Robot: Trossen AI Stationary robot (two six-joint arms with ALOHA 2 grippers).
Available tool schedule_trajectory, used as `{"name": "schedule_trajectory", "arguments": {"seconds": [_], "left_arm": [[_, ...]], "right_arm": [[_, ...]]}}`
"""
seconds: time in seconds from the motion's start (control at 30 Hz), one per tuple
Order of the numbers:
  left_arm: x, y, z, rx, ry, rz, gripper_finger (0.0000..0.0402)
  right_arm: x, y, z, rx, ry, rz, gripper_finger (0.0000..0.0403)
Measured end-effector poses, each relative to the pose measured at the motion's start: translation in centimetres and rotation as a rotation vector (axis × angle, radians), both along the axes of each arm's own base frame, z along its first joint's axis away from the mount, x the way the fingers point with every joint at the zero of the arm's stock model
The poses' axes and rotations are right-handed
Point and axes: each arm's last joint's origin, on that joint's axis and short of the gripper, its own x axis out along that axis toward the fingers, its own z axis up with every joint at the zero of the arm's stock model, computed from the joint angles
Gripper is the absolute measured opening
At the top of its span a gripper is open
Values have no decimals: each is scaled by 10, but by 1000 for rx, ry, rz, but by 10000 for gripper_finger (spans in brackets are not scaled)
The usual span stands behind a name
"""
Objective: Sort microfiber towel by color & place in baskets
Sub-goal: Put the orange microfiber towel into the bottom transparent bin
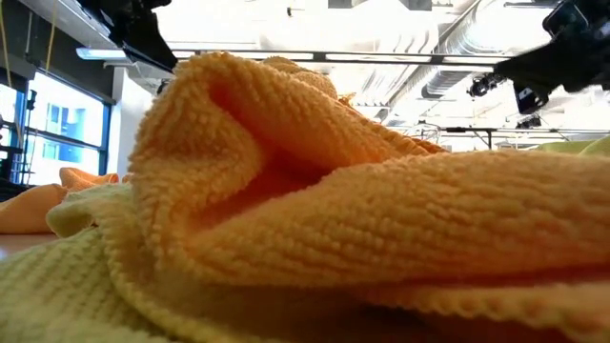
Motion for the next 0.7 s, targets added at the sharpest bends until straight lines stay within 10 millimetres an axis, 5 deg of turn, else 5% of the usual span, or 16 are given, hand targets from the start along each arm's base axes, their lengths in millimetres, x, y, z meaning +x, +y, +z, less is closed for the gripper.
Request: {"name": "schedule_trajectory", "arguments": {"seconds": [0.17, 0.33, 0.7], "left_arm": [[4, 1, 0, 110, -33, -71, 55], [4, 0, 0, 123, -52, -116, 55], [4, -3, 3, 83, -99, -212, 55]], "right_arm": [[8, 0, 8, 15, -58, -57, 0], [35, 6, 20, 40, 104, -101, 0], [146, 39, 107, -71, 530, 30, 0]]}}
